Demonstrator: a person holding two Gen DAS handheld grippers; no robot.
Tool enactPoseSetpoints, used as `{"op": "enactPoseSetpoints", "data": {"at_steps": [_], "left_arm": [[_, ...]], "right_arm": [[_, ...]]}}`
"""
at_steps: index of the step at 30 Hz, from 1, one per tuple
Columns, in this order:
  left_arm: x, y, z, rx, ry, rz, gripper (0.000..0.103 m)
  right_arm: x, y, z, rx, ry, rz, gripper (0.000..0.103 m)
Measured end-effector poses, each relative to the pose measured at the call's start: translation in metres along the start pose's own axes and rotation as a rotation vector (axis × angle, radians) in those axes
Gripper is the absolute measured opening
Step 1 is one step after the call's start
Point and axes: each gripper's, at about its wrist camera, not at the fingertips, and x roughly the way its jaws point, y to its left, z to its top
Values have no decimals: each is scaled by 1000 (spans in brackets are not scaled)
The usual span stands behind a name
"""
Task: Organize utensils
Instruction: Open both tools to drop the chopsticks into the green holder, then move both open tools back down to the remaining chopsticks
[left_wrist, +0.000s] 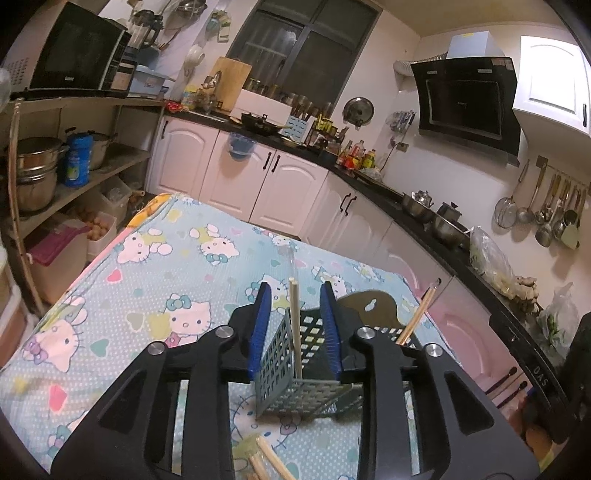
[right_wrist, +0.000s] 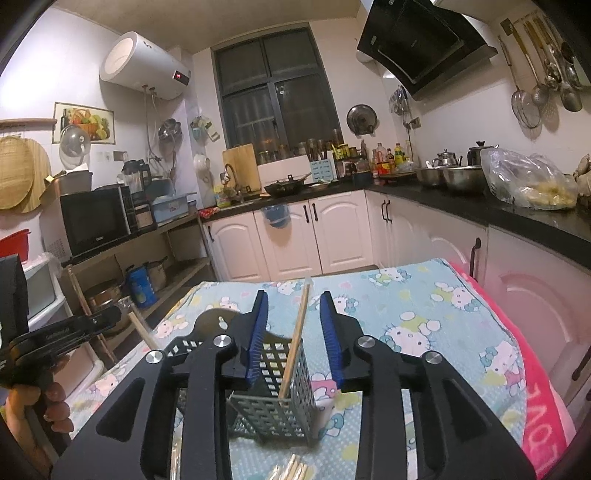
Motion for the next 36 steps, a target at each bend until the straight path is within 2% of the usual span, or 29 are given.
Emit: {"op": "enactPoseSetpoints", "data": {"at_steps": [1, 8, 10, 21, 22, 23, 29, 31, 36], "left_arm": [[-1, 0, -1, 0, 3, 1, 28], [-13, -3, -11, -5, 29, 3, 32], [-16, -3, -13, -6, 33, 0, 38], [-34, -1, -29, -11, 50, -13, 50], [-35, 0, -31, -11, 53, -12, 58], [-37, 1, -32, -14, 54, -11, 61], [-46, 6, -42, -15, 65, -2, 66], [-48, 9, -45, -14, 70, 5, 73], [-53, 16, -52, -21, 85, 26, 80]], "right_arm": [[-2, 0, -1, 0, 3, -3, 30], [-14, -1, -7, 3, 35, -7, 33], [-17, -1, -8, 3, 42, -8, 34], [-34, 5, -19, -14, 89, 16, 39], [-35, 5, -20, -14, 94, 18, 39], [-36, 6, -21, -14, 98, 19, 40], [-43, 10, -26, -19, 120, 32, 40], [-45, 12, -28, -23, 132, 37, 40], [-46, 17, -35, -33, 162, 54, 42]]}}
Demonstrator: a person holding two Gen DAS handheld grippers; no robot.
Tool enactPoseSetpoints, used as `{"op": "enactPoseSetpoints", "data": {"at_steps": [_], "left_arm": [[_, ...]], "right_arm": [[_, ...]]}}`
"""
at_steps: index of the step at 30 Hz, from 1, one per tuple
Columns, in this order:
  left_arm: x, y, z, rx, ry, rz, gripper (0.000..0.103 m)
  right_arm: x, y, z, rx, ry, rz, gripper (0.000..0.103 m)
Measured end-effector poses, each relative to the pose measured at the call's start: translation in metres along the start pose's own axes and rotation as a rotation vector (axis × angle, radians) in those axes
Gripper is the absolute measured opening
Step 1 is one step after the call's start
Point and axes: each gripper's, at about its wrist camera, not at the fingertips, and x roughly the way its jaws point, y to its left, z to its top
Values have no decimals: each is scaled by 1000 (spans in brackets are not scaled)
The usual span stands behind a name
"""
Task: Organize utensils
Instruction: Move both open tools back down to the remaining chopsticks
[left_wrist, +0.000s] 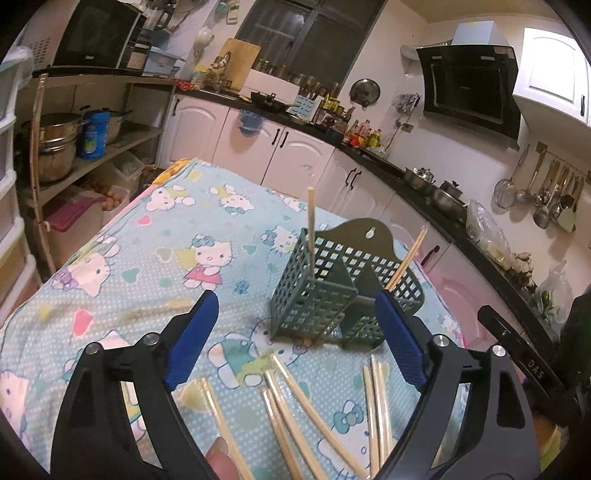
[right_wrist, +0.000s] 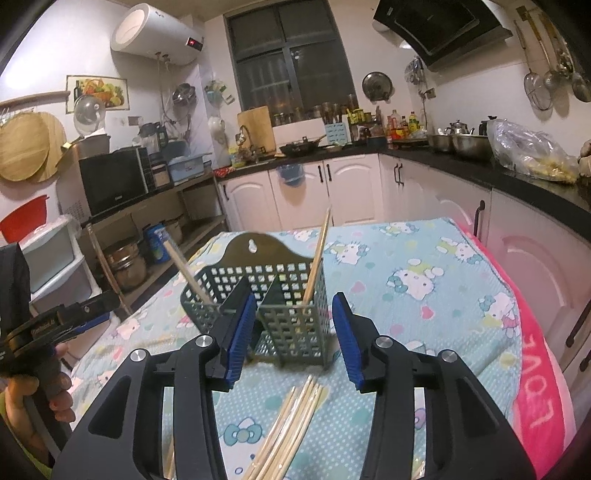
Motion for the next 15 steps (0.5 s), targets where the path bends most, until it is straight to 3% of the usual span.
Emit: {"op": "enactPoseSetpoints", "data": {"at_steps": [3, 15], "left_arm": [[-2, 4, -4, -6, 9, 9, 84], [-2, 19, -28, -27, 73, 53, 86]], "right_arm": [[1, 4, -5, -7, 17, 7, 42], [15, 13, -28, -28, 131, 35, 47]]}}
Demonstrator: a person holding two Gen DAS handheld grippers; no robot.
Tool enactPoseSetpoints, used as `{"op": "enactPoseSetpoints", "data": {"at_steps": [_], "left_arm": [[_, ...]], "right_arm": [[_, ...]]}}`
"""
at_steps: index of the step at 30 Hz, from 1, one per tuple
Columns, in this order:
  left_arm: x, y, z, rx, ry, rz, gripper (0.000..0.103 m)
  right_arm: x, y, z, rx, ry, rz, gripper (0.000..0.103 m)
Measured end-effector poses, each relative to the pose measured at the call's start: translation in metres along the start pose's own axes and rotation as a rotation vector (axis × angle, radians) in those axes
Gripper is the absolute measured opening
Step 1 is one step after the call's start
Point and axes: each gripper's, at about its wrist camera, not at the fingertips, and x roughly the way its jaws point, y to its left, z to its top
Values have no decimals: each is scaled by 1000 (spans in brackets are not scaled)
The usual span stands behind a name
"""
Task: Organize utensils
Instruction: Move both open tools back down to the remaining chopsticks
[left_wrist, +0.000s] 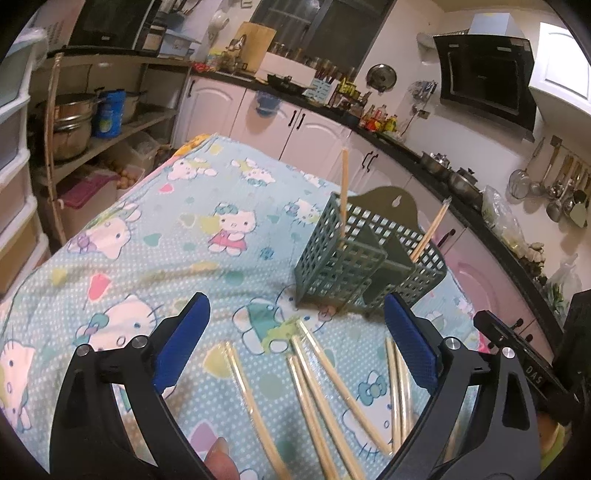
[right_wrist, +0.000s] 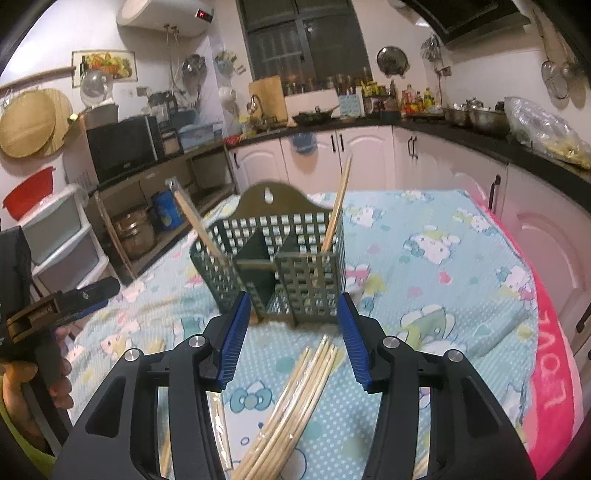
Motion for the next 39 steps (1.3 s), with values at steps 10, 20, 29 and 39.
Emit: {"op": "enactPoseSetpoints", "data": {"at_steps": [10, 20, 29, 39], "left_arm": [[15, 13, -20, -10, 94, 41, 86], [44, 25, -37, -29, 186, 65, 84], [62, 35, -43, -64, 242, 59, 62], [72, 37, -41, -56, 245, 80, 51]], "right_arm": [[36, -7, -18, 13, 150, -21, 47], [80, -16, -19, 1, 221, -78, 47], [115, -28, -23, 78, 267, -98, 47], [135, -44, -25, 166, 283, -97, 39]]}}
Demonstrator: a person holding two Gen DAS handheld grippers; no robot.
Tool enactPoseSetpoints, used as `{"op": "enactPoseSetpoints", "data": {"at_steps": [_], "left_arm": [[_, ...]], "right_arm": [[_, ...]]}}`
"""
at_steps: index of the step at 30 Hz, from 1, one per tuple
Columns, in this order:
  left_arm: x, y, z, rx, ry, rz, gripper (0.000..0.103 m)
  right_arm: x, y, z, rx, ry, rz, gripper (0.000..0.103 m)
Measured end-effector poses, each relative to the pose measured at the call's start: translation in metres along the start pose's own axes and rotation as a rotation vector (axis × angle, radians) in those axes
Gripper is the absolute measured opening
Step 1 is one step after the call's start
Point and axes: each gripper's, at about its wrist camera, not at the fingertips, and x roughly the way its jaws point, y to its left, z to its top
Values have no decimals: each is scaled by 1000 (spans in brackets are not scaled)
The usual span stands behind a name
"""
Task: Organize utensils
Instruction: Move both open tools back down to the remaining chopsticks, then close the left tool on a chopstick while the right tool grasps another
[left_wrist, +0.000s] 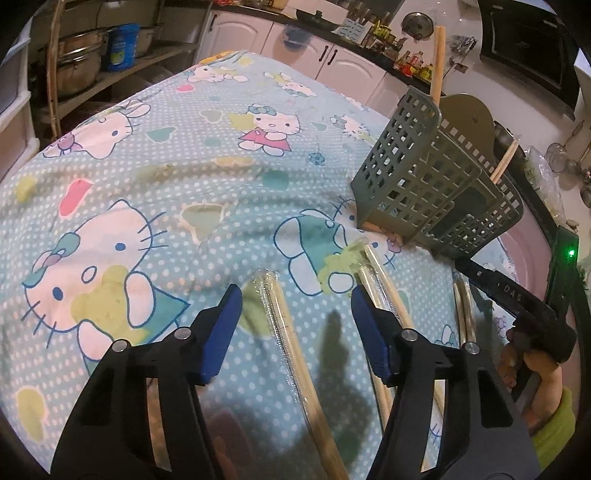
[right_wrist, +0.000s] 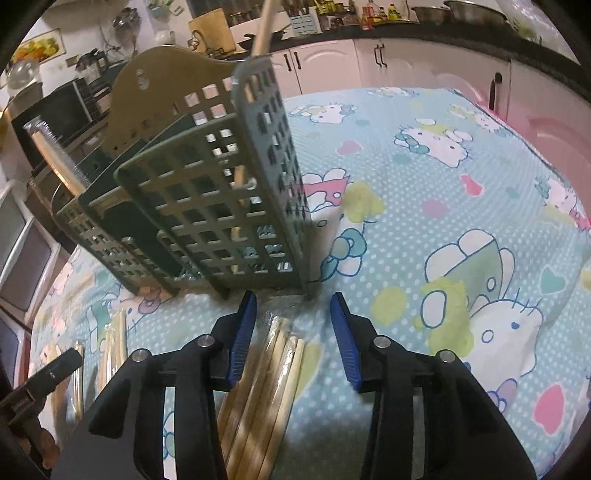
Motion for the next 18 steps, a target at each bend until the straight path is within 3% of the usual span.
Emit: {"op": "enactPoseSetpoints", "data": {"at_steps": [8, 13, 18], "left_arm": [[1, 5, 2, -9, -1, 28, 35], [0, 9, 3, -20, 2, 32, 14], [-2, 11, 3, -24, 6, 20, 8]], "right_arm": [[4, -12, 4, 21, -5, 23, 21], [-5, -18, 4, 38, -23, 41, 12], [-17, -23, 2, 47, -31, 57, 6]]}}
